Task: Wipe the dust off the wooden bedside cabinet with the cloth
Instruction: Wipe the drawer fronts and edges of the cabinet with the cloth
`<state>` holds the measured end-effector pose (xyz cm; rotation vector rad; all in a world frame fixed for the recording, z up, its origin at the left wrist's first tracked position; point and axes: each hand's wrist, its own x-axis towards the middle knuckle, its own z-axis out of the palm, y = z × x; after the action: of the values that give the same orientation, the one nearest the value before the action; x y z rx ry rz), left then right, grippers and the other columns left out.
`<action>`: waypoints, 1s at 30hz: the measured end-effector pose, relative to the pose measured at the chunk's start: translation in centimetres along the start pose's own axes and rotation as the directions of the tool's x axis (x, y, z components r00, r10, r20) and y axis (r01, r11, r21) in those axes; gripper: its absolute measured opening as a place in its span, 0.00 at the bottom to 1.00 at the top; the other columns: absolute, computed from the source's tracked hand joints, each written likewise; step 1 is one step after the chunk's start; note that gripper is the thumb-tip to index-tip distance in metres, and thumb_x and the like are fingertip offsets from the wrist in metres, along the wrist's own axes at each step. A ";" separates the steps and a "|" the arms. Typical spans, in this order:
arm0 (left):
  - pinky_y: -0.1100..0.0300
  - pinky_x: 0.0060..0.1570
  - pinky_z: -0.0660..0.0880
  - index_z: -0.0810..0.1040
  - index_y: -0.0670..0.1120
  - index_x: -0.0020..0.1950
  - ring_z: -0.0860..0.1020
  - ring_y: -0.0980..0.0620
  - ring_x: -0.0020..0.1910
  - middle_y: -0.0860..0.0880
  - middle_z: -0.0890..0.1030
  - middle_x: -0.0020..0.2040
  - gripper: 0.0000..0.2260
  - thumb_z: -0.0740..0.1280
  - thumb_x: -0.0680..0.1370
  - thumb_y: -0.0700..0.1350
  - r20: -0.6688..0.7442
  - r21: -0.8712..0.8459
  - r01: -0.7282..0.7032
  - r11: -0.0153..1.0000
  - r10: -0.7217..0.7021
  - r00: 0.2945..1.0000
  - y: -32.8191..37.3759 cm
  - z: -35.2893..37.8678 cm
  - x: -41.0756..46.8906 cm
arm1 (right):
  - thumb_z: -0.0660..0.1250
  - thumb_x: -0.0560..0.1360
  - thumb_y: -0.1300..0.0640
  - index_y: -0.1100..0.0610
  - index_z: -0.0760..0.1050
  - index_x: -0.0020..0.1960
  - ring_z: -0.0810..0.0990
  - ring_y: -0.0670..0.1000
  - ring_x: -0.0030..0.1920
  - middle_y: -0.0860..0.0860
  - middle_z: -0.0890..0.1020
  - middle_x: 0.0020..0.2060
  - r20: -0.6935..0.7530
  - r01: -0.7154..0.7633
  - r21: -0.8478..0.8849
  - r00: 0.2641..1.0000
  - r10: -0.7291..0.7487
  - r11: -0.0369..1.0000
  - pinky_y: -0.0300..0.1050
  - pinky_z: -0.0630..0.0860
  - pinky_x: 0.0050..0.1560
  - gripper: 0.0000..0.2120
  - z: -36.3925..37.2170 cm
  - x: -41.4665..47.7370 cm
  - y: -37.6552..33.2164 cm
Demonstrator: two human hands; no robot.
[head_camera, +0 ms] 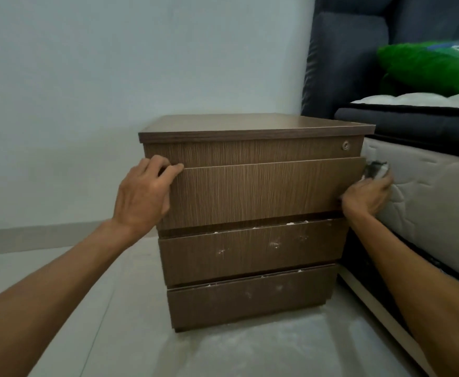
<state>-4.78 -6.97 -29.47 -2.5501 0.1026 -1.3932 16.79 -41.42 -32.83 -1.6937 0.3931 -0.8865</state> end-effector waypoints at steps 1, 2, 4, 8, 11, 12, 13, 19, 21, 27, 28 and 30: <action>0.56 0.38 0.72 0.77 0.40 0.62 0.74 0.45 0.43 0.42 0.77 0.50 0.16 0.69 0.74 0.35 0.004 -0.010 -0.005 1.000 0.005 1.000 -0.1 -0.2 0.2 | 0.53 0.83 0.57 0.59 0.59 0.74 0.72 0.59 0.63 0.61 0.70 0.67 -0.021 -0.042 -0.029 0.999 0.041 0.999 0.47 0.64 0.51 0.20 -0.7 -0.3 -0.3; 0.57 0.37 0.71 0.77 0.41 0.61 0.73 0.46 0.42 0.42 0.76 0.49 0.15 0.68 0.75 0.35 0.012 -0.018 -0.003 1.000 0.004 1.000 -0.2 -0.3 0.2 | 0.53 0.83 0.57 0.58 0.59 0.74 0.71 0.59 0.63 0.61 0.69 0.68 -0.053 -0.037 -0.036 0.998 0.035 0.999 0.46 0.63 0.51 0.21 -1.5 -0.9 -0.6; 0.57 0.37 0.71 0.77 0.41 0.61 0.73 0.46 0.42 0.43 0.76 0.49 0.14 0.67 0.75 0.35 0.022 -0.040 0.008 0.999 -0.007 1.000 -0.2 -0.3 0.3 | 0.55 0.82 0.56 0.57 0.57 0.76 0.70 0.59 0.64 0.61 0.67 0.69 -0.053 0.145 -0.006 0.988 -0.146 0.989 0.44 0.63 0.54 0.23 -2.4 -3.3 -0.9; 0.56 0.36 0.71 0.78 0.43 0.60 0.72 0.47 0.42 0.44 0.76 0.48 0.13 0.66 0.76 0.36 0.013 -0.048 0.031 0.998 -0.031 0.999 -0.2 -0.4 0.4 | 0.61 0.79 0.55 0.57 0.61 0.75 0.70 0.57 0.62 0.59 0.71 0.65 0.113 0.715 0.084 0.686 -0.719 0.694 0.51 0.67 0.64 0.26 -1.2 -11.1 -2.0; 0.54 0.36 0.73 0.78 0.43 0.60 0.72 0.46 0.43 0.45 0.75 0.48 0.13 0.65 0.76 0.36 0.025 -0.057 0.051 0.997 -0.050 0.998 -0.4 -0.8 0.7 | 0.64 0.79 0.55 0.56 0.65 0.72 0.71 0.58 0.59 0.58 0.70 0.63 0.171 0.919 0.220 0.295 -0.940 0.328 0.57 0.71 0.59 0.22 1.2 -18.2 -3.2; 0.53 0.36 0.73 0.78 0.43 0.60 0.73 0.46 0.43 0.44 0.76 0.48 0.13 0.65 0.77 0.37 0.028 -0.061 0.055 0.997 -0.053 0.998 -0.7 -1.2 0.6 | 0.61 0.81 0.52 0.54 0.64 0.72 0.71 0.58 0.59 0.58 0.68 0.63 0.165 0.960 0.227 0.130 -0.978 0.166 0.56 0.71 0.57 0.21 2.4 -20.6 -3.5; 0.51 0.36 0.74 0.78 0.44 0.60 0.73 0.45 0.43 0.44 0.76 0.48 0.13 0.64 0.77 0.37 0.025 -0.049 0.054 0.997 -0.053 0.998 -1.2 -1.5 0.4 | 0.58 0.82 0.51 0.52 0.64 0.73 0.71 0.58 0.60 0.58 0.67 0.64 0.165 0.973 0.228 -0.005 -0.986 0.034 0.55 0.71 0.56 0.20 3.7 -23.0 -3.4; 0.48 0.38 0.74 0.77 0.42 0.61 0.74 0.41 0.43 0.41 0.76 0.49 0.13 0.66 0.77 0.37 -0.034 -0.109 -0.025 0.994 0.022 0.999 4.8 3.2 2.3 | 0.62 0.80 0.56 0.46 0.67 0.74 0.64 0.58 0.74 0.59 0.65 0.74 0.390 0.978 0.082 -0.211 -0.896 -0.194 0.58 0.61 0.72 0.23 5.1 -18.8 0.9; 0.48 0.43 0.72 0.76 0.41 0.62 0.75 0.40 0.46 0.40 0.76 0.51 0.14 0.66 0.77 0.38 -0.007 -0.069 0.015 0.998 -0.015 1.000 5.2 3.1 1.8 | 0.62 0.80 0.57 0.45 0.65 0.75 0.60 0.57 0.76 0.58 0.63 0.76 0.352 0.981 0.120 -0.184 -0.918 -0.151 0.59 0.57 0.74 0.25 5.2 -17.2 1.7; 0.42 0.67 0.59 0.69 0.40 0.71 0.70 0.38 0.64 0.38 0.72 0.65 0.23 0.65 0.77 0.44 -0.033 0.122 0.045 0.991 -0.042 0.999 3.3 2.6 -1.2 | 0.64 0.78 0.57 0.45 0.52 0.76 0.53 0.56 0.78 0.56 0.53 0.77 0.339 0.995 0.088 -0.083 -0.937 -0.056 0.60 0.54 0.75 0.32 5.3 -15.7 1.6; 0.42 0.67 0.58 0.68 0.40 0.72 0.69 0.38 0.66 0.37 0.71 0.66 0.24 0.65 0.77 0.45 -0.026 0.125 0.028 0.992 -0.025 0.999 3.2 2.6 -1.4 | 0.64 0.78 0.55 0.45 0.52 0.76 0.54 0.57 0.78 0.56 0.53 0.77 0.333 0.997 0.066 -0.051 -0.942 -0.031 0.61 0.54 0.75 0.32 5.2 -15.1 1.8; 0.41 0.69 0.57 0.66 0.39 0.73 0.67 0.37 0.67 0.36 0.70 0.67 0.25 0.65 0.77 0.46 -0.025 0.147 0.014 0.989 -0.011 1.000 3.0 2.7 -1.5 | 0.64 0.79 0.53 0.46 0.51 0.77 0.55 0.58 0.77 0.57 0.54 0.76 0.318 0.999 0.042 0.006 -0.948 0.020 0.61 0.54 0.75 0.32 4.8 -14.0 2.4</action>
<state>-3.20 -9.16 -32.80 -2.4184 -0.0117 -1.3822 11.45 -29.67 -40.47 -2.1608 -1.2438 -1.6203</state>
